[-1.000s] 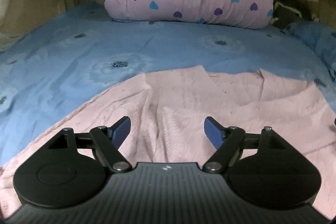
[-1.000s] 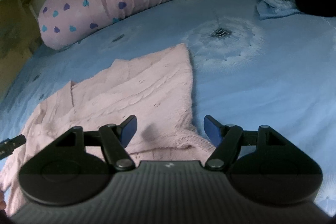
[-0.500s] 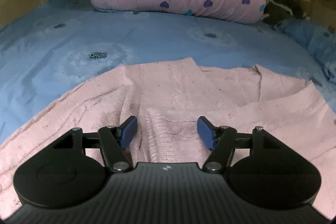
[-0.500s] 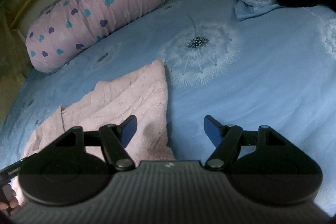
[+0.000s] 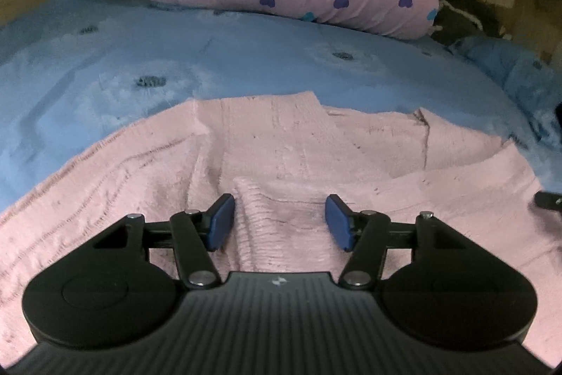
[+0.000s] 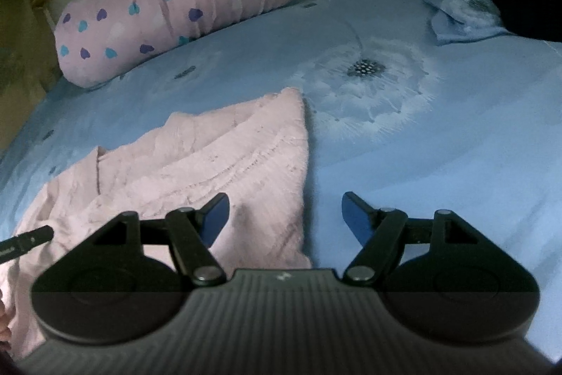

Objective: Fold small clothes

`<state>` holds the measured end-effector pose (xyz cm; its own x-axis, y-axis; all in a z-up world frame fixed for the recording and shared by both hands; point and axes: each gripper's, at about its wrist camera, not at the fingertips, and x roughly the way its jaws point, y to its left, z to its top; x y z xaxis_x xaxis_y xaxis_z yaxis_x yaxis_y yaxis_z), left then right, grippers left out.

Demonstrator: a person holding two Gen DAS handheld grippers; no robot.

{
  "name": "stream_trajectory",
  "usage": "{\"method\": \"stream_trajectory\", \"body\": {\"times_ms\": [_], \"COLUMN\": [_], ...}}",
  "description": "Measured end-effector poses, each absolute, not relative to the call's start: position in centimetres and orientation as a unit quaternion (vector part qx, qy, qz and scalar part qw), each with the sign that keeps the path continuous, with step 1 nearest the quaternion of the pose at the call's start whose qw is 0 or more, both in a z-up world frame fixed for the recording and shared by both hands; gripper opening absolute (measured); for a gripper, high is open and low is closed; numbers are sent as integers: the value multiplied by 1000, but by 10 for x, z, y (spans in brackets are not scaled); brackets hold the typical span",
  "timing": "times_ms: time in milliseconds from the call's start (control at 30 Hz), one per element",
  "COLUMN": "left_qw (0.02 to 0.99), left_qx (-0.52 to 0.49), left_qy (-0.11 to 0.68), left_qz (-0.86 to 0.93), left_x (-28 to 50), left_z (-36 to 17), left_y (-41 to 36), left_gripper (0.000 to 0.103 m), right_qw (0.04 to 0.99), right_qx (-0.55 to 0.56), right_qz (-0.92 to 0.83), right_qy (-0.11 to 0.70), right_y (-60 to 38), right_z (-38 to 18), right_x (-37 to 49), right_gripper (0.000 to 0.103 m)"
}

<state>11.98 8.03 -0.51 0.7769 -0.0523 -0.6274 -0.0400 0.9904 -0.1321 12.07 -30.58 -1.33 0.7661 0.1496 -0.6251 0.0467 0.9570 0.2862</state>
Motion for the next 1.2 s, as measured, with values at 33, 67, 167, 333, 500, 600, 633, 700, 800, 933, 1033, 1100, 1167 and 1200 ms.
{"method": "stream_trajectory", "body": {"times_ms": [33,67,167,333,500,600,633,700,800,933,1033,1100,1167,1200], "left_qw": [939,938,940,953,961,949,946,947,943,948,952,952,950,949], "left_qx": [-78,-84,-77,-49,-37,-5,0,5,0,-1,2,12,29,45], "left_qy": [336,337,333,297,273,315,322,320,331,319,307,306,310,312], "left_qz": [-5,-6,-18,-22,0,14,18,19,11,17,11,5,-10,-17], "left_x": [121,122,122,118,125,139,141,139,136,132,133,138,147,152], "left_z": [-6,-6,-5,10,16,-2,-8,-9,2,21,35,43,47,47], "left_y": [82,83,81,72,72,66,66,66,70,79,76,69,59,53], "left_gripper": [59,51,27,19,19,20,20,24,28,46,57,57,57,58], "right_qw": [929,928,930,933,950,956,954,939,927,925,932,932,930,931], "right_qx": [146,148,146,149,158,132,119,147,205,223,211,205,198,188], "right_qz": [31,35,37,41,19,-19,-40,-46,-36,-26,-15,-3,14,22], "right_qy": [340,339,336,326,267,262,273,307,313,307,296,297,311,313], "right_y": [-305,-305,-301,-301,-306,-304,-304,-315,-330,-330,-324,-319,-317,-316], "right_z": [-15,-16,-19,-21,-8,-13,-17,-27,-28,-18,-11,-9,-6,-3], "right_x": [123,126,132,135,124,126,128,135,134,130,129,132,143,149], "right_gripper": [73,73,74,17,13,10,9,8,11,11,12,12,12,12]}}
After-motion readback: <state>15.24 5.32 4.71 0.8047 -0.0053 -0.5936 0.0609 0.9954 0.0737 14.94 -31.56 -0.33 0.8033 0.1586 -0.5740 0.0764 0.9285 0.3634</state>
